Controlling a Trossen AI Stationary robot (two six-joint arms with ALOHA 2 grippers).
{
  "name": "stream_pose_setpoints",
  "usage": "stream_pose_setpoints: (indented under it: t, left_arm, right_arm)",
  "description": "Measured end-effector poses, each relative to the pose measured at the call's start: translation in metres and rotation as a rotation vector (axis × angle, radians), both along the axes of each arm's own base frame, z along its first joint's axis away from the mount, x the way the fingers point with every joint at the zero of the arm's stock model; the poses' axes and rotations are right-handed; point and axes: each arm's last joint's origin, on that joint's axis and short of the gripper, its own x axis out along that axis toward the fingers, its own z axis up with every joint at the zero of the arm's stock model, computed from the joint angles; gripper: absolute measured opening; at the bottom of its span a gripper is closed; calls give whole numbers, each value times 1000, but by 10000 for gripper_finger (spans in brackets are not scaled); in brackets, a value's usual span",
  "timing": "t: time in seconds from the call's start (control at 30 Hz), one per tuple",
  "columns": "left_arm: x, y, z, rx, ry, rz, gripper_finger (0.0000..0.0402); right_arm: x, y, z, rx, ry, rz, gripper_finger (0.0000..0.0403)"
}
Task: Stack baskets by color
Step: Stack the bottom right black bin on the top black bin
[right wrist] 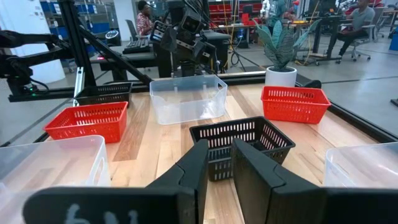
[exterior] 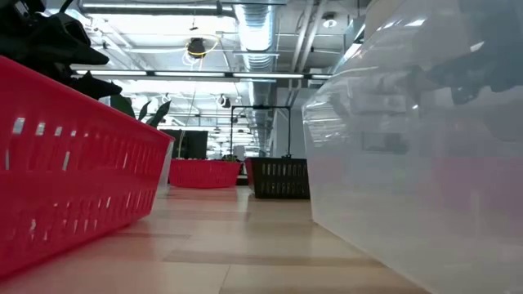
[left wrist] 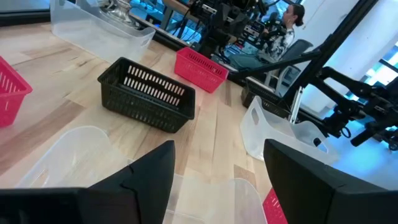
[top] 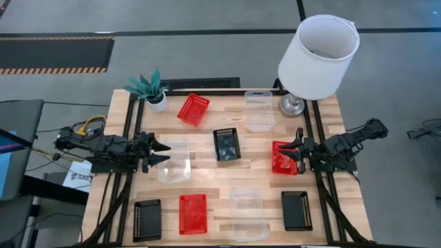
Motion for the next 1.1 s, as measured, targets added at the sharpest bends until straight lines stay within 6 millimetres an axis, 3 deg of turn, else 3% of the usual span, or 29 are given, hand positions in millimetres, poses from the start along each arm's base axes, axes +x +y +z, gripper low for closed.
stream_pose_setpoints:
  t: [0.43, 0.7, 0.77, 0.93, 1.1]
  left_arm:
    - [1, 4, 3, -86, -50, 143, 234]
    - [1, 5, 5, -430, -118, 252, 234]
    - [1, 6, 7, -463, -143, 273, 234]
    - [0, 9, 9, -620, -209, 375, 234]
    - [-1, 8, 4, -678, -166, 391, 234]
  right_arm:
    - [0, 0, 0, 0, 0, 0, 95]
    - [0, 0, 0, 6, -3, 0, 95]
    - [0, 0, 1, 83, -26, -2, 95]
    - [1, 0, 10, 514, -168, -12, 95]
    - [0, -1, 13, 778, -233, -10, 95]
